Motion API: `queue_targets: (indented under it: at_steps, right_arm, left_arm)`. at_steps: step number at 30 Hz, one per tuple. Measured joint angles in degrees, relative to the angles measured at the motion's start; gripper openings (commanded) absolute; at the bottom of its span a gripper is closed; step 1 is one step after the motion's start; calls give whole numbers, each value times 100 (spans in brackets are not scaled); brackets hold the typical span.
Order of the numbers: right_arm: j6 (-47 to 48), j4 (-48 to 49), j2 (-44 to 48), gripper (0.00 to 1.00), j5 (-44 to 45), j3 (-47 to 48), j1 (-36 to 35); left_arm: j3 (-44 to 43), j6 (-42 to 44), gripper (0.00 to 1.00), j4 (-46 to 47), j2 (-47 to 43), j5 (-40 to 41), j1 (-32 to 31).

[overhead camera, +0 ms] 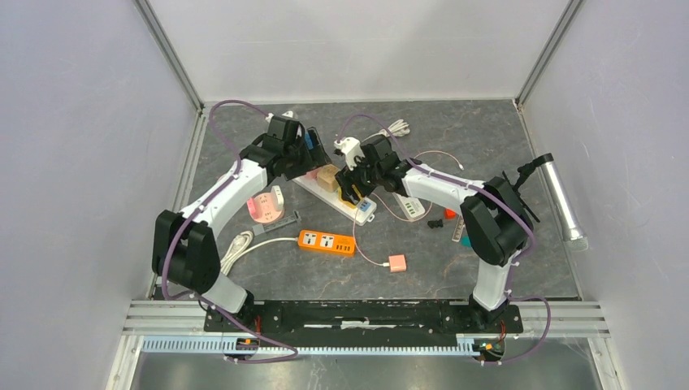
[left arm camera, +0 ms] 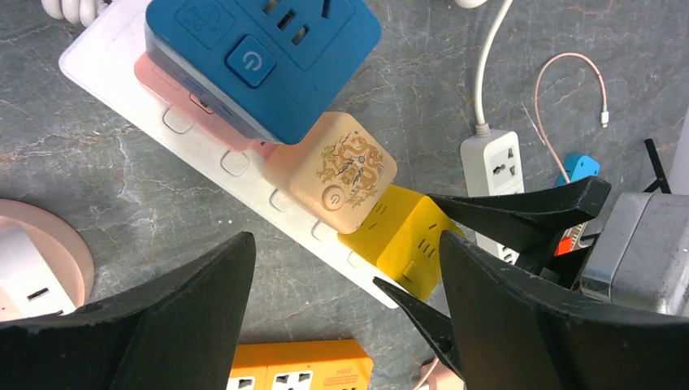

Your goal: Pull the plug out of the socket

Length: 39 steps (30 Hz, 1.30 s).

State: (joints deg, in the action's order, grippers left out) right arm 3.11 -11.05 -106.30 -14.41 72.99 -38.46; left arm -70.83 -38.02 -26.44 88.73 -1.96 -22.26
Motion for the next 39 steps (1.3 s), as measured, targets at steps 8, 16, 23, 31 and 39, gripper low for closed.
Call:
queue_targets:
  at_steps: [8,16,23,31,39]
  right_arm:
    - [225,125,-26,80,-219,7,0]
    - [579,160,-26,71,-319,-72,17]
    - [726,166,-26,68,-398,-118,33]
    - [706,181,-26,59,-437,-118,48]
    - [590,286,-26,61,-428,-168,48]
  left_arm:
    - [164,0,77,177,31,-13,33]
    - [901,-256,73,743,31,17,44]
    - [1145,-664,74,1259,61,-125,44]
    - [1182,-1038,71,1609,302,-179,46]
    - [1497,-1447,64,1838,369,-238,70]
